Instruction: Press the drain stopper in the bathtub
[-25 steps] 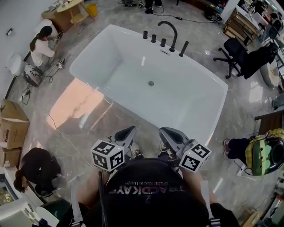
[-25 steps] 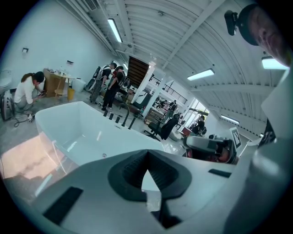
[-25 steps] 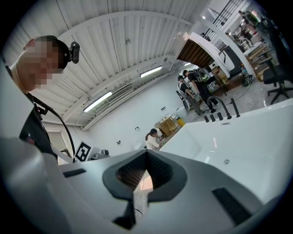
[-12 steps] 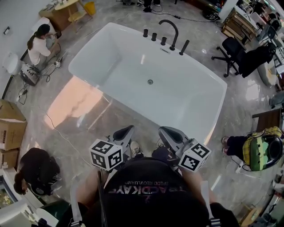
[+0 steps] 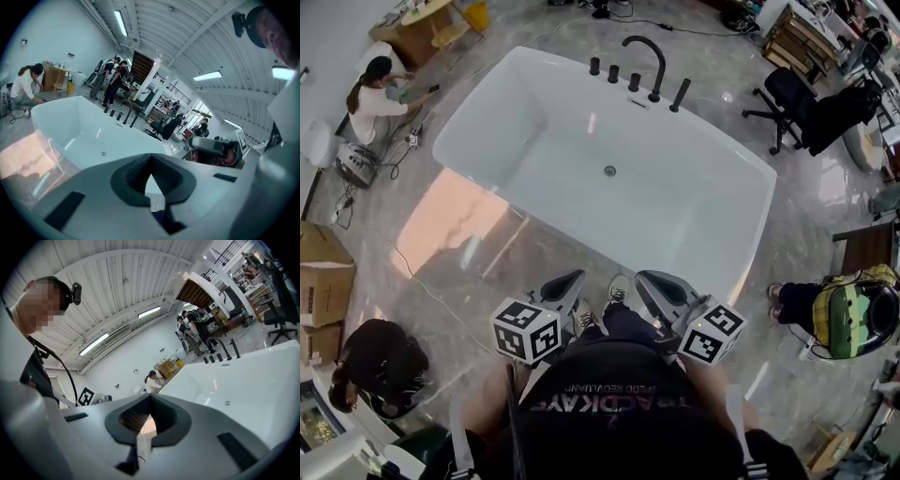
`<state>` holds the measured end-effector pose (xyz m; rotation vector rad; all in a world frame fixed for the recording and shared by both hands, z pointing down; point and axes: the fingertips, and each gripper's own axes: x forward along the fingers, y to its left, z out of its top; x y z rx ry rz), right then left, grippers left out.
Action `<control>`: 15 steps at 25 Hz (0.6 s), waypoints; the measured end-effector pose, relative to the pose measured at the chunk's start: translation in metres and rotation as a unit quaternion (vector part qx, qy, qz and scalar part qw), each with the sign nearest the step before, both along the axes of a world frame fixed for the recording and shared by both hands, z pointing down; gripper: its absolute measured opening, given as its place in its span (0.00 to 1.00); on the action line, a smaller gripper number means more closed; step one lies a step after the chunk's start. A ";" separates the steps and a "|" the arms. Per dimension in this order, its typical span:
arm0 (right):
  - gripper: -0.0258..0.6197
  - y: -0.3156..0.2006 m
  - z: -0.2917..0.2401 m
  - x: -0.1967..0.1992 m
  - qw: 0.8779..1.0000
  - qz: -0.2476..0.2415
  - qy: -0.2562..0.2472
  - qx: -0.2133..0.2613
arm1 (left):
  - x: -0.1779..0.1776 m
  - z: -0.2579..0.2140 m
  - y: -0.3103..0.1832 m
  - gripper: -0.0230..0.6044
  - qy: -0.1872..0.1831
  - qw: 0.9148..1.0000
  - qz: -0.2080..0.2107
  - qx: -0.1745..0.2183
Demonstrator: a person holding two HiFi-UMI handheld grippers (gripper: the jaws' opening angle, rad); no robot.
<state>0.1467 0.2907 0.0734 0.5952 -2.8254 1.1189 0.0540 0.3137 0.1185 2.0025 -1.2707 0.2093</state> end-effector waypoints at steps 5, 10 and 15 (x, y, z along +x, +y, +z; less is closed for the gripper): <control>0.06 -0.029 -0.002 0.008 1.000 -0.004 -0.010 -0.002 | 0.012 -0.007 -0.027 0.04 -0.012 1.000 0.001 0.000; 0.06 -0.055 -0.001 0.011 1.000 -0.007 -0.026 -0.005 | 0.016 -0.009 -0.048 0.04 -0.027 1.000 -0.004 -0.003; 0.06 -0.073 -0.001 0.016 0.999 -0.015 -0.036 -0.004 | 0.016 -0.012 -0.065 0.04 -0.037 0.999 -0.017 -0.003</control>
